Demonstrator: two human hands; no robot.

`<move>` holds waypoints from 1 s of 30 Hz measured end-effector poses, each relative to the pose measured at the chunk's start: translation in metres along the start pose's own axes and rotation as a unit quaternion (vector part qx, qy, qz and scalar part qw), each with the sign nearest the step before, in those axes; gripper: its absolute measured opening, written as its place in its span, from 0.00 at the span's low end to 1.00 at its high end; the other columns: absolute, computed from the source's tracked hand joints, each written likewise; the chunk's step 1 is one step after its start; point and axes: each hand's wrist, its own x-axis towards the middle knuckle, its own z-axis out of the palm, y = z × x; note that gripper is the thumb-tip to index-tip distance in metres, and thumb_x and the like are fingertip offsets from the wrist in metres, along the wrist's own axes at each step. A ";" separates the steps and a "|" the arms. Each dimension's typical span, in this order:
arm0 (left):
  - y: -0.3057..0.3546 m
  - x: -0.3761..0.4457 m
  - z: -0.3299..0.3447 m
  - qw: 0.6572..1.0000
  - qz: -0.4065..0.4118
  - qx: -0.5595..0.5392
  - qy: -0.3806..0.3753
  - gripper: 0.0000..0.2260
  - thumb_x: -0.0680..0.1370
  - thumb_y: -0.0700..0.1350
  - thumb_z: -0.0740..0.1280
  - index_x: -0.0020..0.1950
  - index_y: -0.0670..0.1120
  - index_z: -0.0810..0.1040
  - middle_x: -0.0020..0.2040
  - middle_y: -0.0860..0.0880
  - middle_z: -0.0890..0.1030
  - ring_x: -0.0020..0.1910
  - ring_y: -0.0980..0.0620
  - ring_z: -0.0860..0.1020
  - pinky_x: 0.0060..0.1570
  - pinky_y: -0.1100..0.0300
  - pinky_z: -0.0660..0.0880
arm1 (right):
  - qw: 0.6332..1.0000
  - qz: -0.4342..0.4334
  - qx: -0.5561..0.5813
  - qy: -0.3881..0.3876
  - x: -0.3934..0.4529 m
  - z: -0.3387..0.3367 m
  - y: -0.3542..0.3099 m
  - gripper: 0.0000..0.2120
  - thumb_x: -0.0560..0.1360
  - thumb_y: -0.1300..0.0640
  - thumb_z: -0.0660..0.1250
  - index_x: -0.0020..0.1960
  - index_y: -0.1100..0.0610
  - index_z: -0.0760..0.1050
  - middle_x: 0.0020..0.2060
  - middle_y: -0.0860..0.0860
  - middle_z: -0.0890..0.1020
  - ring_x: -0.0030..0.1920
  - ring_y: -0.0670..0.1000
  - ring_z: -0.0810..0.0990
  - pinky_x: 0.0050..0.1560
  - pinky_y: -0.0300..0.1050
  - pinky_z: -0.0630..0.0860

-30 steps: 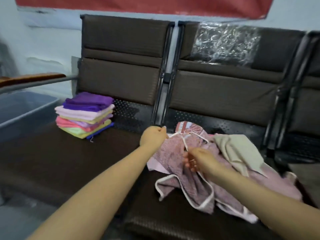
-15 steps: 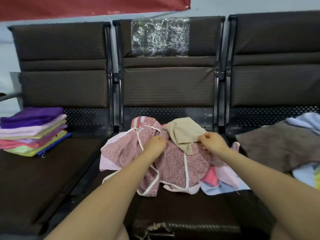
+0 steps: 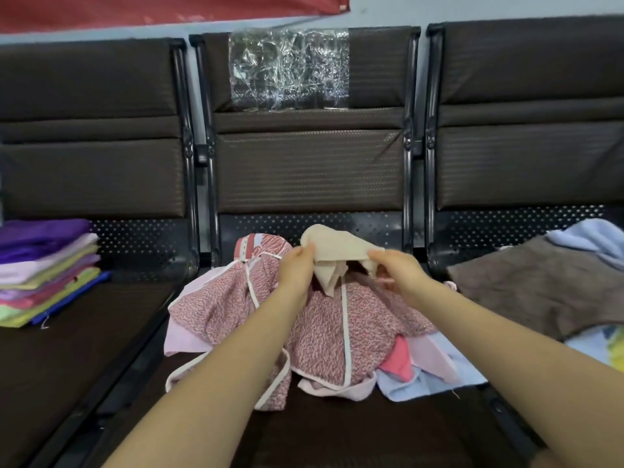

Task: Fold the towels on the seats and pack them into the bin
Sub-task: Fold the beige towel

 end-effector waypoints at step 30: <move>0.071 -0.101 -0.158 0.825 0.399 0.392 -0.081 0.08 0.76 0.56 0.67 0.40 0.55 0.80 0.33 0.58 0.78 0.34 0.59 0.75 0.37 0.60 0.71 | 0.976 -0.171 0.065 -0.119 -0.109 -0.027 -0.083 0.08 0.77 0.56 0.67 0.47 0.59 0.81 0.36 0.51 0.83 0.37 0.47 0.82 0.37 0.37 0.77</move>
